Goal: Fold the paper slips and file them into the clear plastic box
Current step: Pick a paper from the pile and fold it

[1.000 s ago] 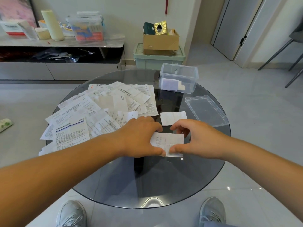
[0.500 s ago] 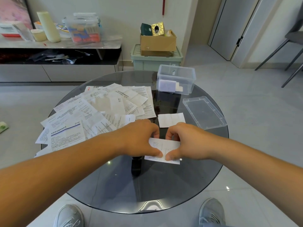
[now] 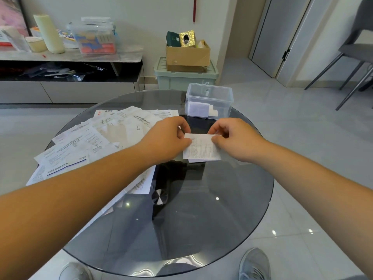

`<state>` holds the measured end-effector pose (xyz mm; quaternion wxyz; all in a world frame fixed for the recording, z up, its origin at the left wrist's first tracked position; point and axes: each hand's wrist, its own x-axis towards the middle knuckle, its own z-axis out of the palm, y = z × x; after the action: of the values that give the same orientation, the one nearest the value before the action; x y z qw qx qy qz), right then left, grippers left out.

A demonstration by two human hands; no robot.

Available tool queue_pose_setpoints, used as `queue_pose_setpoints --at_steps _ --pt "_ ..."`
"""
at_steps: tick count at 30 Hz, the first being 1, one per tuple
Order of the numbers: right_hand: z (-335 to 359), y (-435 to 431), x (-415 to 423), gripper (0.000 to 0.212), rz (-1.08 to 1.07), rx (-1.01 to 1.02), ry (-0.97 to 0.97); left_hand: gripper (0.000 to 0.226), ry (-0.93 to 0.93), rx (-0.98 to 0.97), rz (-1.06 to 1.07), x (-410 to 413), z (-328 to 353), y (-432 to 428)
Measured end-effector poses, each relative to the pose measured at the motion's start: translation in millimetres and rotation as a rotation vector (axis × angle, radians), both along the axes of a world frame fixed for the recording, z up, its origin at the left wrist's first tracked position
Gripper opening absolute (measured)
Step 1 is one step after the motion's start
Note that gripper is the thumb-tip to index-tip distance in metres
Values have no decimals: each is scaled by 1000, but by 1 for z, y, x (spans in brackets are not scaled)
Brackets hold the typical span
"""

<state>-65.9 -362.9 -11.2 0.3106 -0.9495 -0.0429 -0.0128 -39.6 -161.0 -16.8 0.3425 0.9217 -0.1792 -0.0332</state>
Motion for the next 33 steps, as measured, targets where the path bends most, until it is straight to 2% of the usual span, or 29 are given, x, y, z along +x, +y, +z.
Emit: queue_pose_setpoints --at_steps 8,12,16,33 --pt "-18 -1 24 19 -16 -126 -6 12 -62 131 -3 16 -18 -12" --pt "-27 -2 25 18 10 -261 -20 15 -86 182 -20 19 -27 -11" --pt "-29 -3 22 19 28 -304 -33 16 -87 207 -14 18 -30 -11" --pt "-25 0 17 22 15 -200 -166 32 -98 118 59 7 -20 -3"
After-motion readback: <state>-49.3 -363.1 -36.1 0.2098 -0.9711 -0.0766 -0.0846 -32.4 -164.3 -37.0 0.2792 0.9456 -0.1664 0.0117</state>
